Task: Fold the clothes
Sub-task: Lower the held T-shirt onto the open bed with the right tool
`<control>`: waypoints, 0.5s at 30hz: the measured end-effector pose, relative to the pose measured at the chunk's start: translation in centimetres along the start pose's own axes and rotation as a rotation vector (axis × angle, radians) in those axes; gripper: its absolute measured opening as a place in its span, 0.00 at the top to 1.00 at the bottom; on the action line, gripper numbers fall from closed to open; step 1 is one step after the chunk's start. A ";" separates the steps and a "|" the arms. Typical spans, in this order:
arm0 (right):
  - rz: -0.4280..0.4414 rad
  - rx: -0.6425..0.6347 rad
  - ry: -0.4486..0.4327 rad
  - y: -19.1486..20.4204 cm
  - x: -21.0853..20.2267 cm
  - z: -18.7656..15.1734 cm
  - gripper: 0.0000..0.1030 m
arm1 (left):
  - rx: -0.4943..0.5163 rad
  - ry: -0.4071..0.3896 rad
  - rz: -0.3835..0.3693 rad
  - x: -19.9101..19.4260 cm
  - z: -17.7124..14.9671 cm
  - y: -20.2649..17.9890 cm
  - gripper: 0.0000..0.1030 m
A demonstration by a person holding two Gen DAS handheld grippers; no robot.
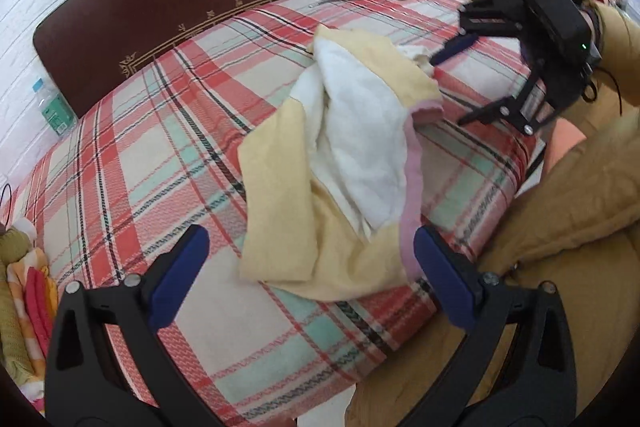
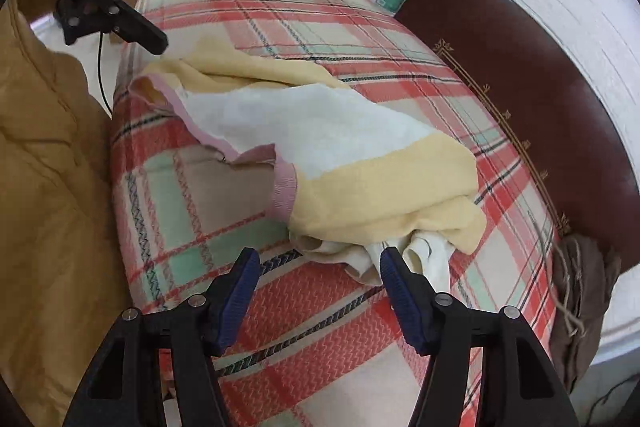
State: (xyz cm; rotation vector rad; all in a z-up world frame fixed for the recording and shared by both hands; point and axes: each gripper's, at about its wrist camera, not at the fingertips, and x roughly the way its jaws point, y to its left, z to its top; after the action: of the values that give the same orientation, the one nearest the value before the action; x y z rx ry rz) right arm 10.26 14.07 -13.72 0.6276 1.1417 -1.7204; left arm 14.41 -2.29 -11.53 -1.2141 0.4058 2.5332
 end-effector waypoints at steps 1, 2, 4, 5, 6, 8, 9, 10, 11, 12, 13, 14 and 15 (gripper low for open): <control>-0.011 -0.020 -0.015 0.2 0.3 0.0 0.39 | 0.024 0.010 -0.004 0.0 -0.1 -0.6 0.01; -0.021 -0.042 -0.031 0.4 0.7 0.1 0.39 | 0.048 0.019 -0.009 0.1 -0.3 -1.1 0.00; -0.051 -0.099 -0.063 0.8 1.4 0.3 0.50 | 0.083 0.037 -0.017 0.3 -0.5 -2.0 0.00; -0.052 -0.118 -0.069 0.8 1.8 0.5 0.58 | 0.090 0.040 -0.021 0.4 -0.5 -2.1 0.00; -0.028 -0.115 -0.059 0.4 2.2 0.8 0.76 | 0.098 0.043 -0.025 0.6 -0.4 -2.2 0.00; 0.030 -0.057 -0.052 -1.0 2.2 1.6 0.88 | 0.107 0.046 -0.028 0.8 -0.3 -2.3 0.01; 0.062 -0.004 -0.073 -2.2 1.9 2.0 0.89 | 0.109 0.047 -0.028 0.9 -0.2 -2.2 0.01; 0.094 0.050 -0.094 -3.5 1.6 2.5 0.89 | 0.119 0.045 -0.029 1.0 -0.1 -2.3 0.01; 0.123 0.108 -0.119 -4.9 1.3 2.8 0.89 | 0.129 0.044 -0.030 1.2 0.1 -2.3 0.01; 0.147 0.172 -0.148 -6.4 1.0 3.2 0.89 | 0.139 0.042 -0.031 1.3 0.3 -2.3 0.00; 0.160 0.228 -0.179 -7.9 0.7 3.6 0.89 | 0.149 0.040 -0.032 1.4 0.5 -2.3 0.01; 0.165 0.278 -0.206 -9.3 0.5 4.1 0.89 | 0.159 0.039 -0.034 1.5 0.7 -2.3 0.01; 0.182 0.329 -0.227 -10.6 0.6 4.6 0.89 | 0.169 0.037 -0.035 1.6 0.9 -2.3 0.01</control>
State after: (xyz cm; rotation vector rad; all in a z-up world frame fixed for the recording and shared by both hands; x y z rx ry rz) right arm 0.77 10.95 -7.82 0.6915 0.6296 -1.7826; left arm 13.73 0.41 -12.55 -1.1945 0.5896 2.3954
